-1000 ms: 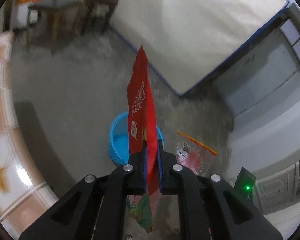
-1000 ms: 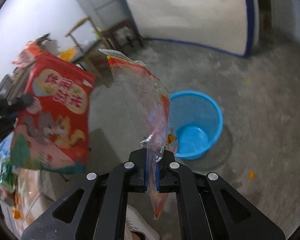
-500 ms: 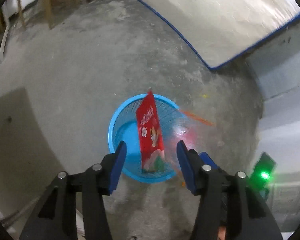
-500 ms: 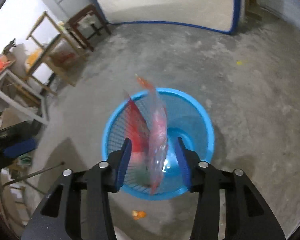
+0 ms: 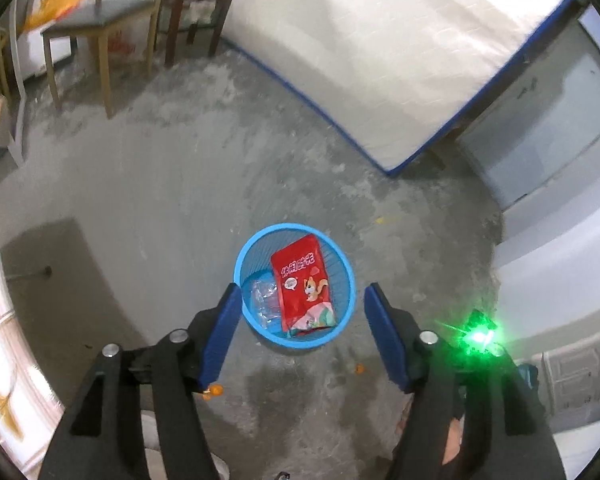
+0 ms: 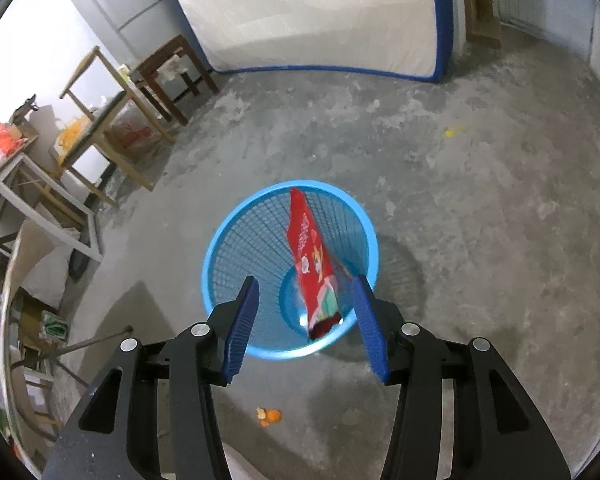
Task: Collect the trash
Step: 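Drop the red snack bag into the blue wastebasket from the left tool, then lower the clear bag into the blue wastebasket and open the right tool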
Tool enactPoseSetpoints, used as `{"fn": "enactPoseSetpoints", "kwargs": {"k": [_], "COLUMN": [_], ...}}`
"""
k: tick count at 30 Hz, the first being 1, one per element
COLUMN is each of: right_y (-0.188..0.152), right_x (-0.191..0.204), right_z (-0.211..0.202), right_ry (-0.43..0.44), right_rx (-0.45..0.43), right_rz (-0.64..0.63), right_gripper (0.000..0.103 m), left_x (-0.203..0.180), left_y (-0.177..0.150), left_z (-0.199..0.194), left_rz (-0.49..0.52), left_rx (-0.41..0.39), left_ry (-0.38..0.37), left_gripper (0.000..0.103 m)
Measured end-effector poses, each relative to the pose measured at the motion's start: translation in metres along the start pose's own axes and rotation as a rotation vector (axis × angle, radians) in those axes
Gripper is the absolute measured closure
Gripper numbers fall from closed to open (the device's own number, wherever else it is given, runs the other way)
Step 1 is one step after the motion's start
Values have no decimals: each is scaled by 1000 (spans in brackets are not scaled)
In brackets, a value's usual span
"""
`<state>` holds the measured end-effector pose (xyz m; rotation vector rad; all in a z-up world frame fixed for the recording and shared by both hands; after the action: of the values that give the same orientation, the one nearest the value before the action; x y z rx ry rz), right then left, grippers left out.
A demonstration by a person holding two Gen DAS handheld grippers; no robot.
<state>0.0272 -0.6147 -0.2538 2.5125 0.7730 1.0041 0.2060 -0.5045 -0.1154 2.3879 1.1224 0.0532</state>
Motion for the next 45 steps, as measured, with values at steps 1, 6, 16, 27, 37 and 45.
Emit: {"fn": "enactPoseSetpoints", "kwargs": {"k": [1, 6, 16, 27, 37, 45], "right_y": [-2, -18, -18, -1, -28, -44], "right_x": [2, 23, 20, -78, -99, -75], "right_z": [-5, -30, 52, 180, 222, 256], "right_ry": [5, 57, 25, -311, -220, -34], "right_rx": [-3, -8, 197, 393, 446, 456], "right_rz": [-3, -46, -75, -82, 20, 100], "right_gripper": [56, 54, 54, 56, 103, 103], "left_x": [5, 43, 153, 265, 278, 280], "left_y": [-7, -41, -151, -251, -250, -250], "left_z": [-19, -97, -189, -248, -230, -214], "left_rz": [1, -24, -88, -411, -484, -475], "left_rx": [-26, -153, -240, -320, -273, -225], "left_ry": [-10, 24, 130, 319, 275, 278], "left_gripper": [36, 26, 19, 11, 11, 11]}}
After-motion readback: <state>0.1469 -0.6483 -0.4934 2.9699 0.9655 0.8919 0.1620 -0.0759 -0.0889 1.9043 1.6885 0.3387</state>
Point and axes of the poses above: each gripper's, at about its wrist camera, not at the fingertips, and z roughly the way its jaws point, x to its left, y to its top, the point moved 10 cm from there along z, roughly the way its jaws point, and after that the axes turned 14 degrees about y, right-handed, at the moved point
